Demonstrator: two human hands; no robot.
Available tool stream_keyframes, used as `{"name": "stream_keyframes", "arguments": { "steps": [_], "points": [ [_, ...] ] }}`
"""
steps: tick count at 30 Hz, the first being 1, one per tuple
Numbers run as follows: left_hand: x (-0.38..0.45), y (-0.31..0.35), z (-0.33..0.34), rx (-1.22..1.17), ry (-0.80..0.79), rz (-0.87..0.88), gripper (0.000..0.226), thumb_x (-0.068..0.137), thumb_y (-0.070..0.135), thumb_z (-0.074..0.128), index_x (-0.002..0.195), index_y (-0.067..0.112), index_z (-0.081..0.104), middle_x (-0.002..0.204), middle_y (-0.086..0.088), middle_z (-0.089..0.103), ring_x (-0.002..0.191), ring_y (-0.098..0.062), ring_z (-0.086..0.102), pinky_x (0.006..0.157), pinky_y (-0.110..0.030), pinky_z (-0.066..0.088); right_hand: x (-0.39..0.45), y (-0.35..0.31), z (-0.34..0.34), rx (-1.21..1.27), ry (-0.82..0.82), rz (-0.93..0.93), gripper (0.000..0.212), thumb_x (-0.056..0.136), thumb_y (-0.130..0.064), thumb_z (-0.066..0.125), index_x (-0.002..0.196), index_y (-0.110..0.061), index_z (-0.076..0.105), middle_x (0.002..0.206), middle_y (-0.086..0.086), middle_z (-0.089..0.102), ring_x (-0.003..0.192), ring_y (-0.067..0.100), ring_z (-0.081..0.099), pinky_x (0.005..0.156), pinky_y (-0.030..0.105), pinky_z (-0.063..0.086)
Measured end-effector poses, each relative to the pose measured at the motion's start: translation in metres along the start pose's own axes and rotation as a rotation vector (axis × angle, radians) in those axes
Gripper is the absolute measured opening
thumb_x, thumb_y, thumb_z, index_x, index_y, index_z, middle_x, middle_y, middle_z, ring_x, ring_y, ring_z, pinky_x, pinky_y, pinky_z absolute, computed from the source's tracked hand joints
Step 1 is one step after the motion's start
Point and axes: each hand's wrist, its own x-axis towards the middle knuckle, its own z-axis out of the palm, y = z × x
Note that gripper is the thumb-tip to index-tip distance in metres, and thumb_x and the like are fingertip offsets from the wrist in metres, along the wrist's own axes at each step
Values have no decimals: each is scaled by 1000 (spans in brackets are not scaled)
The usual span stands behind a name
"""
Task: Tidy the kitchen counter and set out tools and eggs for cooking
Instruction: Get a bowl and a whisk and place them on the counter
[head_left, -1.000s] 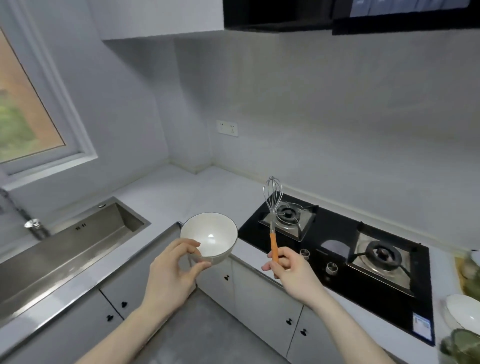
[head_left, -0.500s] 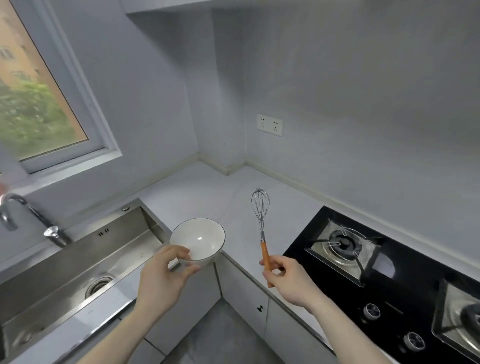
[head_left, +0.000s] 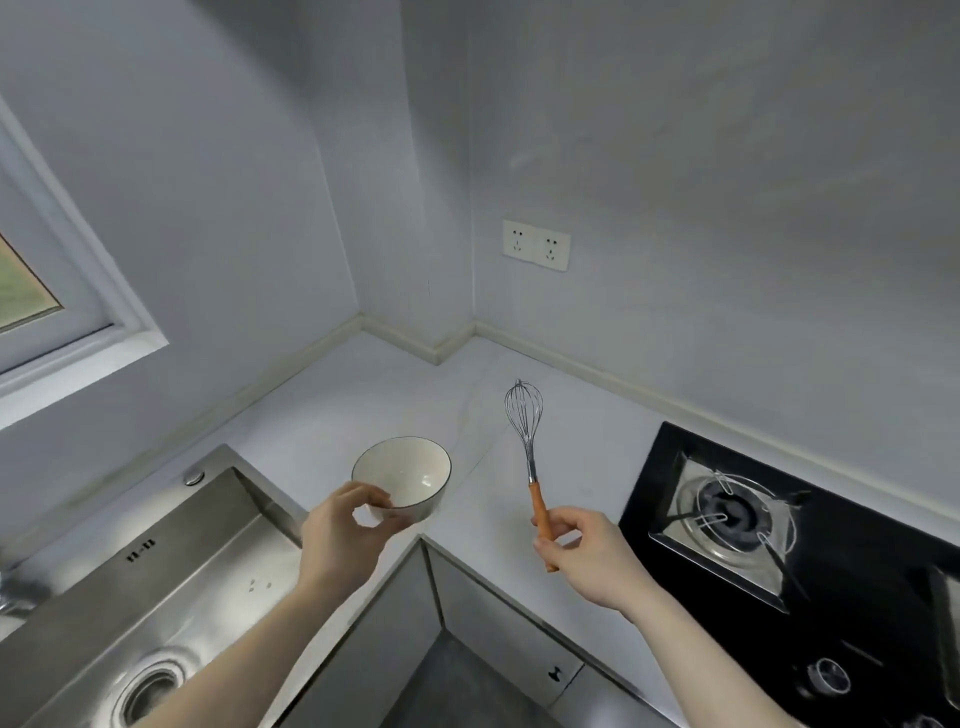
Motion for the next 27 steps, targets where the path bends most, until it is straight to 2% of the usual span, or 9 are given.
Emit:
{"name": "stream_keyframes", "arguments": {
  "steps": [5,11,15,18,20,22,25,27],
  "points": [
    [48,-11,19,3,-55,-32,25,68,39,92,77,33,69,89,22,67,85,-9,64,69,-26,45,33,3,-4,-11,31,42,7,92,-21,72,98,-25,72,98,-7,70,71,10,74,77,31,60],
    [92,-21,45,-6,-38,-167,24,70,40,91,78,31,70,89,22,65,84,-10,62,65,-23,42,93,15,-18,-23,47,59,8,89,-14,75,97,-18,74,96,0,72,61,8,71,61,15,52],
    [115,-31,59,-30,-25,-341,25,71,39,89,86,28,72,93,17,61,90,-15,60,65,-29,45,137,24,-9,-41,30,106,12,86,-9,76,96,-14,74,89,0,73,58,8,70,64,21,58],
    [133,-45,69,-34,-31,-377,26,69,38,89,87,25,75,97,8,68,86,-18,63,59,-27,45,164,24,7,-64,-12,156,11,84,-14,76,95,-17,74,87,-3,75,63,10,73,72,28,61],
    [149,-49,76,-11,-45,-384,25,70,35,89,86,23,75,96,5,68,85,-20,63,60,-28,45,183,22,17,-77,-39,177,8,83,-18,76,91,-19,74,82,-3,76,64,10,73,74,30,61],
    [170,-53,80,9,-67,-383,25,70,36,89,86,22,75,94,5,68,86,-21,63,62,-29,45,204,16,26,-81,-49,194,6,82,-20,75,88,-19,73,76,-5,75,62,7,72,72,27,59],
    [197,-58,83,36,-96,-402,24,72,37,88,86,24,74,93,6,68,80,-17,61,56,-23,41,226,7,35,-110,-62,234,6,83,-24,74,88,-21,73,69,-8,74,62,3,70,64,19,52],
    [217,-67,88,19,-103,-406,25,72,36,88,86,23,73,93,6,67,80,-17,60,59,-26,44,247,1,42,-128,-62,268,5,84,-26,74,87,-22,72,69,-8,74,65,1,70,62,17,50]
  ]
}}
